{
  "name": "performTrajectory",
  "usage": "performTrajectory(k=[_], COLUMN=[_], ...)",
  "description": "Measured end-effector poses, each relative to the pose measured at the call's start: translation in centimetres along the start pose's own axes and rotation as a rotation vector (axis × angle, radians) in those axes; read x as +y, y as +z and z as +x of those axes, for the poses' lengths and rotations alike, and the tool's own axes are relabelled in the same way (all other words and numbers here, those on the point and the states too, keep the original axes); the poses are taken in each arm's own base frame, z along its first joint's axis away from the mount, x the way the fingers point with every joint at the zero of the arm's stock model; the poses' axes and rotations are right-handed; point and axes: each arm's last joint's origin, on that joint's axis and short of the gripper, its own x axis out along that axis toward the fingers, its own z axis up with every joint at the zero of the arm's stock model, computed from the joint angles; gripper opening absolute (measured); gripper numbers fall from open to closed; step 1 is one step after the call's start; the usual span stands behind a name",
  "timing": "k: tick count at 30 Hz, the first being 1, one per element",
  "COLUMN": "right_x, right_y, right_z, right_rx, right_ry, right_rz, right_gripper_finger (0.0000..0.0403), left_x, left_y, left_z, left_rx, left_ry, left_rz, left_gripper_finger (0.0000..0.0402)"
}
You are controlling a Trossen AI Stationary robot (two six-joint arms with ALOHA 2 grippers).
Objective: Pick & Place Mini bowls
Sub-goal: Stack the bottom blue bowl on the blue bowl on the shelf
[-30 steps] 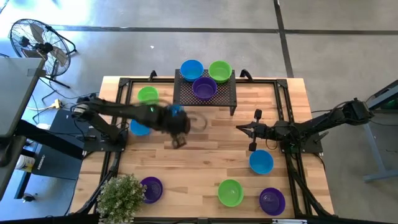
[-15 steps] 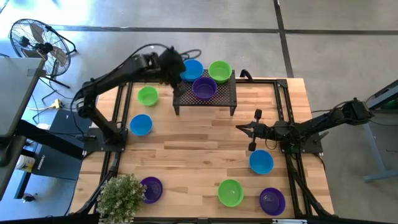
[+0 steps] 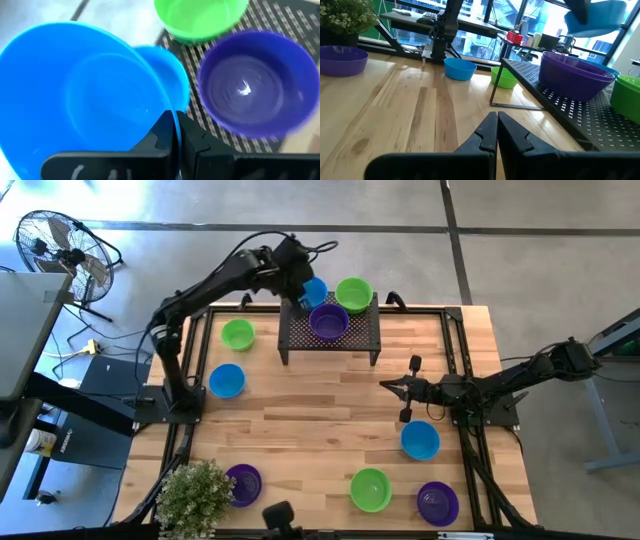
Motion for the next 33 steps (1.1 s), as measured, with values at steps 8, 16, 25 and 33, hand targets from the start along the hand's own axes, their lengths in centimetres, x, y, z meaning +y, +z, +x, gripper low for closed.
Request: performTrajectory(k=[8, 16, 25, 33], right_x=[0.0, 0.0, 0.0, 0.0], right_y=[0.0, 0.0, 0.0, 0.0], right_z=[0.0, 0.0, 0.0, 0.0], right_rx=[0.000, 0.000, 0.000, 0.000], right_ry=[0.000, 0.000, 0.000, 0.000], right_rz=[-0.001, -0.001, -0.001, -0.002], right_gripper_finger=[0.0000, 0.0000, 0.0000, 0.0000], left_x=[-0.2, -0.2, -0.6, -0.8], left_y=[0.8, 1.2, 0.9, 0.5], left_z=[2.1, 2.8, 5.9, 7.0], left_rx=[0.003, -0.025, 0.049, 0.098], left_ry=[-0.074, -0.060, -0.066, -0.068], left_rz=[0.036, 0.073, 0.143, 0.165], left_gripper_finger=[0.0001, 0.0001, 0.0001, 0.0001])
